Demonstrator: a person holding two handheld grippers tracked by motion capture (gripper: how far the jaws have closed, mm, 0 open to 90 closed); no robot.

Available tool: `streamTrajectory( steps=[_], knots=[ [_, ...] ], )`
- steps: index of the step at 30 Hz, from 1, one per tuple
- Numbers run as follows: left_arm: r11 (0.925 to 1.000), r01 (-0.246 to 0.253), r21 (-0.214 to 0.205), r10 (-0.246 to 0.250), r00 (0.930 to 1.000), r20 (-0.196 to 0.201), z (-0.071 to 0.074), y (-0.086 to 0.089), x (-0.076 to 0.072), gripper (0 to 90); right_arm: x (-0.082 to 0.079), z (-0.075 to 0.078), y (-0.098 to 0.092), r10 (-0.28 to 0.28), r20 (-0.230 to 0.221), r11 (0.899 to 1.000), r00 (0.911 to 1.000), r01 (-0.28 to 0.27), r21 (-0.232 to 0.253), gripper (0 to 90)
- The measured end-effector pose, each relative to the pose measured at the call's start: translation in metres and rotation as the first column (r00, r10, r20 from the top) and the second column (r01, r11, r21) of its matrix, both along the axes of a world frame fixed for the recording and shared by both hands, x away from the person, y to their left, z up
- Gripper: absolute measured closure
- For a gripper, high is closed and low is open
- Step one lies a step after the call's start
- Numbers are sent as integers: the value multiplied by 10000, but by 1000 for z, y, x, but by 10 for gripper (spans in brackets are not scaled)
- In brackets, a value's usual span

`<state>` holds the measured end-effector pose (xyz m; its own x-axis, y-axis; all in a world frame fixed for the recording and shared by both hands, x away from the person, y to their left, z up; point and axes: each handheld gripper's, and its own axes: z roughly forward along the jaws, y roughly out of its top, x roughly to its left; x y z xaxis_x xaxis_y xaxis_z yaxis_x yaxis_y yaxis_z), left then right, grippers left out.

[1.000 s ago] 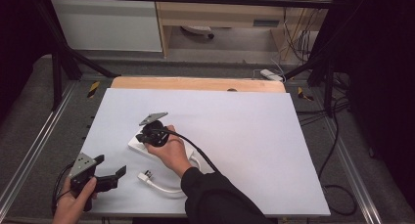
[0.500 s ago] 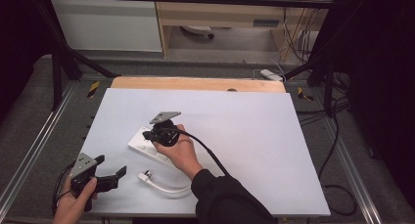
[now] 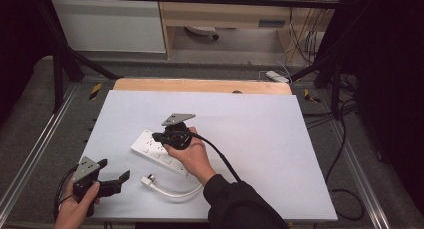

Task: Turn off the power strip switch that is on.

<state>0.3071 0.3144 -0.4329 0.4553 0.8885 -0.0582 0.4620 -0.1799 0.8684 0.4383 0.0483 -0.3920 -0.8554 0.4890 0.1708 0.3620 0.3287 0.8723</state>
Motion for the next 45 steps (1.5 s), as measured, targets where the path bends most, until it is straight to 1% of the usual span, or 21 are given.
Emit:
streamTrajectory(
  steps=[1,5,6,7,9,11,12,15,18,21,23,25,28,29,30,34,36,38,41,43,45],
  knots=[
    [10000,-4,2,4,10000,-1,0,0,0,65,-1,2,-5,-58,51,10000,10000,58,34,869],
    [10000,1,17,-1,10000,-10,0,0,0,65,-3,5,-12,-111,69,9999,9999,110,110,837],
    [10000,1,17,-1,10000,-13,0,0,0,65,-4,7,-18,-150,92,9998,9998,149,152,805],
    [10000,-5,31,5,10000,-7,0,0,0,65,-4,7,-18,-150,92,9998,9998,149,152,805],
    [10000,-13,31,13,10000,-16,0,0,0,65,-6,9,-23,-214,79,9996,9997,212,201,763],
    [10000,-20,49,20,10000,-18,0,0,0,65,-8,11,-28,-139,11,9994,9999,138,328,742],
    [10000,-21,52,21,10000,-16,0,0,0,65,-9,12,-30,-133,51,9993,9999,131,350,724],
    [10000,-19,61,19,10000,-22,0,0,0,65,-11,15,-36,-169,56,9991,9998,167,389,624],
    [10000,-19,60,19,10000,-30,-1,0,0,65,-14,18,-42,-258,105,9988,9996,254,419,558],
    [10000,-15,58,15,10000,-20,0,-1,0,64,-16,21,-47,-382,261,9985,9989,371,413,482],
    [10000,-14,58,14,10000,-27,-1,-1,0,64,-17,23,-51,-532,393,9978,9978,516,416,413],
    [10000,-17,50,18,10000,-26,-1,0,0,64,-17,24,-56,-682,381,9970,9969,668,389,349],
    [10000,-20,50,20,10000,-24,-1,0,0,64,-17,26,-63,-899,477,9954,9948,882,371,273],
    [10000,-19,49,19,10000,-28,-1,0,0,64,-17,28,-67,-990,548,9946,9936,972,351,217],
    [10000,-17,50,17,10000,-31,-1,0,0,64,-17,28,-67,-990,548,9946,9936,972,351,217],
    [10000,-21,48,21,10000,-19,-1,0,0,64,-19,32,-77,-1202,747,9923,9899,1176,381,134],
    [10000,-17,49,18,10000,-36,-1,0,0,64,-21,35,-86,-1451,977,9891,9846,1417,402,82],
    [10000,-12,65,12,10000,-39,-1,-1,0,64,-22,36,-89,-1494,1006,9884,9836,1459,412,74],
    [10000,-8,87,8,10000,-36,-1,-1,0,64,-24,38,-98,-1630,1166,9863,9797,1588,442,59],
    [10000,-10,95,10,10000,-40,-1,-1,0,64,-26,40,-105,-1561,1155,9873,9810,1513,494,62],
    [9999,-14,108,14,10000,-41,-1,-1,0,64,-28,42,-109,-1606,1211,9864,9796,1548,561,56]
  ],
)
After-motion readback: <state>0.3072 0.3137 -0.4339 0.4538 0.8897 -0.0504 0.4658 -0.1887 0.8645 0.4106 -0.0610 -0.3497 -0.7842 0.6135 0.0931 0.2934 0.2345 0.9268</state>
